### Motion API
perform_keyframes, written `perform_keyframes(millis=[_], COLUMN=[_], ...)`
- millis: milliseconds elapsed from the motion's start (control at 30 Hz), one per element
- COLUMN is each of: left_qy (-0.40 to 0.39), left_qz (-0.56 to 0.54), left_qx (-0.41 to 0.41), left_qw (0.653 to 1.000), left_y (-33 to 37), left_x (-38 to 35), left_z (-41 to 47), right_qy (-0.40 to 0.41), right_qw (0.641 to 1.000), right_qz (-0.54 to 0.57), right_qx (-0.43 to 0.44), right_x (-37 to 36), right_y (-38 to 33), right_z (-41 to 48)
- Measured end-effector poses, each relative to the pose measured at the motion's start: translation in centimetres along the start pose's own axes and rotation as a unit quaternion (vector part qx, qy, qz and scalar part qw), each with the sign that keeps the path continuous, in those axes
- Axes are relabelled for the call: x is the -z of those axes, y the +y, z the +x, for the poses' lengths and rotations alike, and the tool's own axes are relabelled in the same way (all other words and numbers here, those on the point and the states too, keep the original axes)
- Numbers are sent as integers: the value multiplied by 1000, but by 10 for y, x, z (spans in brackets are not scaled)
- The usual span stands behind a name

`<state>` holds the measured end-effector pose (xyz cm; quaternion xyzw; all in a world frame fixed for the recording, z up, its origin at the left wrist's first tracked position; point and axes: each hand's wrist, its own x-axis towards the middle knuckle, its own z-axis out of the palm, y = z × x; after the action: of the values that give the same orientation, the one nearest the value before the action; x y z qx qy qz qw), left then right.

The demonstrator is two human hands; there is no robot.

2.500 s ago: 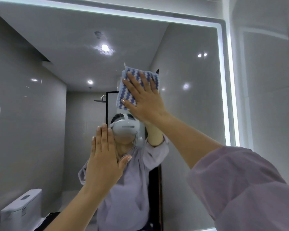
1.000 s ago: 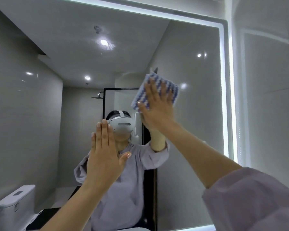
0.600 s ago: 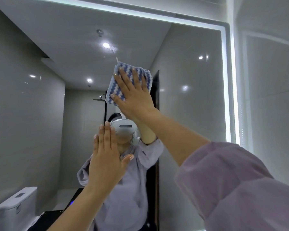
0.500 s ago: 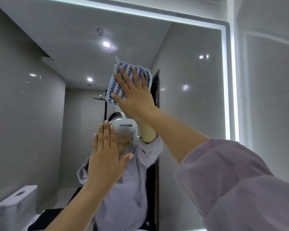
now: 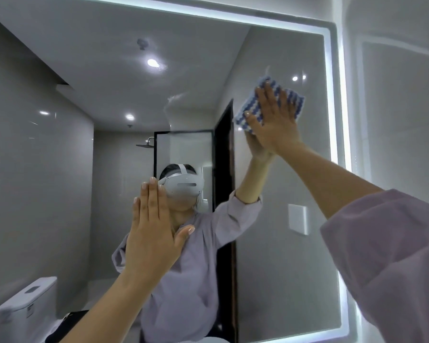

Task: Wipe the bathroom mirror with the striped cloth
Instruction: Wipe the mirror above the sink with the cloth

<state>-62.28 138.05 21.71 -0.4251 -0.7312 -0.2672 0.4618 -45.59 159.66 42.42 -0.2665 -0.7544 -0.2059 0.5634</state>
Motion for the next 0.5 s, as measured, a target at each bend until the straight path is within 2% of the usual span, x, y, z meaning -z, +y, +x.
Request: perform_keyframes(millis=[233, 500], left_qy=[-3, 4], left_qz=[-3, -16], left_qx=[-2, -15], left_qw=[1000, 1000], left_y=[-1, -3], left_x=[-1, -5], left_z=[0, -1], right_qy=[17, 17], right_qw=[993, 985], right_qz=[28, 31], right_qx=[-118, -168], right_x=[0, -12], right_y=[69, 96], right_z=[-29, -73])
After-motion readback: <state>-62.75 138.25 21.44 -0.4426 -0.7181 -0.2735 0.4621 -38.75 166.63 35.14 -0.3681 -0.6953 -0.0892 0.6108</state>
